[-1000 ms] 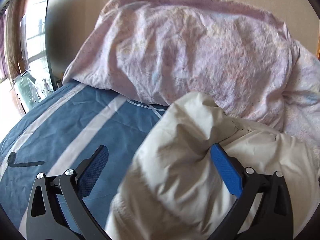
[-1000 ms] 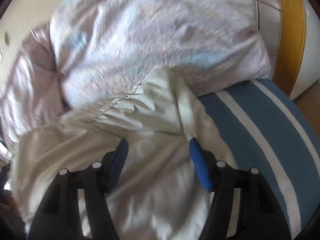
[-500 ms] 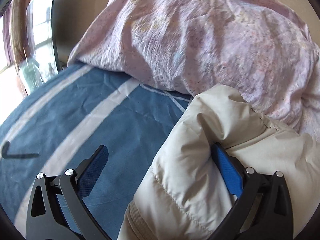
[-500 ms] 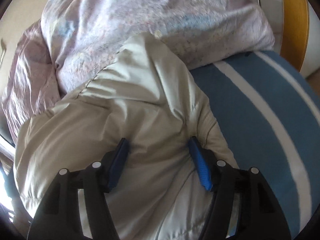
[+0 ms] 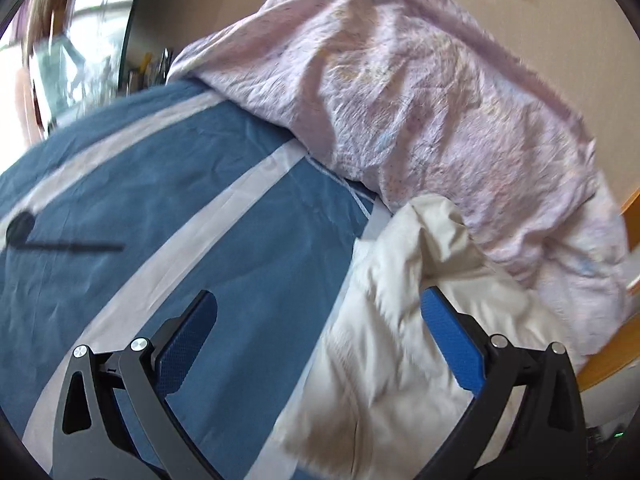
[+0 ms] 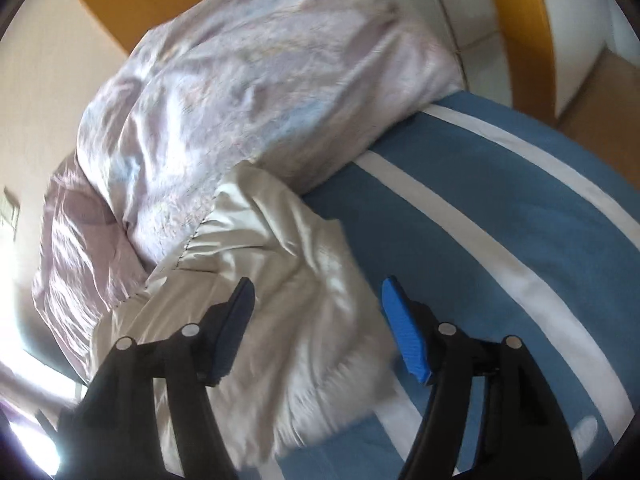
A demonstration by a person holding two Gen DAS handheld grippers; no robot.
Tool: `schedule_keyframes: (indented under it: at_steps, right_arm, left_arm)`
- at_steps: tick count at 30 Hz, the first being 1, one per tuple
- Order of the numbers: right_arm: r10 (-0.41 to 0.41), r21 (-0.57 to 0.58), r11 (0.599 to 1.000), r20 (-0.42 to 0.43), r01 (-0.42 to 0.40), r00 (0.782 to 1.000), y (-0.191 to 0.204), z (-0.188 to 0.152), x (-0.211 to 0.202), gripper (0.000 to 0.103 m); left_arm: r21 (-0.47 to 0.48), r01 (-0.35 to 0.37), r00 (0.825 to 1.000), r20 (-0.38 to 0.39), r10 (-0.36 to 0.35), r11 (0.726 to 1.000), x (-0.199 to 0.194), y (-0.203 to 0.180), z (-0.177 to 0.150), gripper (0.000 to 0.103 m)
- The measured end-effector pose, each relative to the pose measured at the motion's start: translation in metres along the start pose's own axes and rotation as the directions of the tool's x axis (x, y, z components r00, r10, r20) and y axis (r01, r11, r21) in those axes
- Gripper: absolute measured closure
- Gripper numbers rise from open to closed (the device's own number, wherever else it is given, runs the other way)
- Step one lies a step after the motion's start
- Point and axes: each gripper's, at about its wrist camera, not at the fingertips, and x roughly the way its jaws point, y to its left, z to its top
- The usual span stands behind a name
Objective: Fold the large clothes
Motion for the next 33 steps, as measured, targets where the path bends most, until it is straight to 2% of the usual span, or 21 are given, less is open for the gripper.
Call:
schedule_keyframes:
  at_steps: [6,12,14,16,21,24,27,33]
  right_arm:
    - [0.121,0.177,0.979,-0.108,-0.101,0.987,-0.029,-0.016,-0.001,0.035]
    - [0.168,0.290,0.951,-0.186,-0.110,0.968,-0.037,-0.034,0.015,0.035]
    - [0.177,0.312,0.943,-0.190,-0.111,0.966,-0.037,-0.038,0.018,0.028]
    - [0.188,0.342,0.933,-0.200,-0.111,0.962,-0.039,-0.042,0.022,0.026]
    - [0.209,0.388,0.915,-0.214,-0.113,0.954,-0.043,-0.051,0.031,0.025]
    - [0.255,0.401,0.903,-0.214,-0.153,0.943,-0.040,-0.053,0.037,0.025]
    - [0.235,0.392,0.909,-0.207,-0.140,0.950,-0.037,-0.053,0.043,0.025]
    - [0.251,0.396,0.903,-0.178,-0.165,0.952,-0.038,-0.055,0.052,0.025]
  left_arm:
    - [-0.065,0.076,0.993,-0.084,-0.081,0.995,-0.022,0.024,-0.021,0.001]
    - [-0.107,0.126,0.975,-0.170,-0.143,0.986,-0.027,0.024,-0.050,0.001]
    - [-0.101,0.134,0.972,-0.183,-0.151,0.986,-0.027,0.019,-0.058,0.001]
    - [-0.107,0.144,0.968,-0.190,-0.162,0.984,-0.027,0.014,-0.066,0.001]
    - [-0.193,0.167,0.949,-0.233,-0.211,0.967,-0.011,0.011,-0.082,0.001]
    - [-0.231,0.180,0.949,-0.215,-0.231,0.956,-0.003,0.010,-0.086,0.001]
    - [-0.244,0.179,0.958,-0.178,-0.225,0.953,-0.001,0.007,-0.085,0.001]
    - [-0.276,0.167,0.968,-0.138,-0.211,0.947,0.004,0.006,-0.082,0.003]
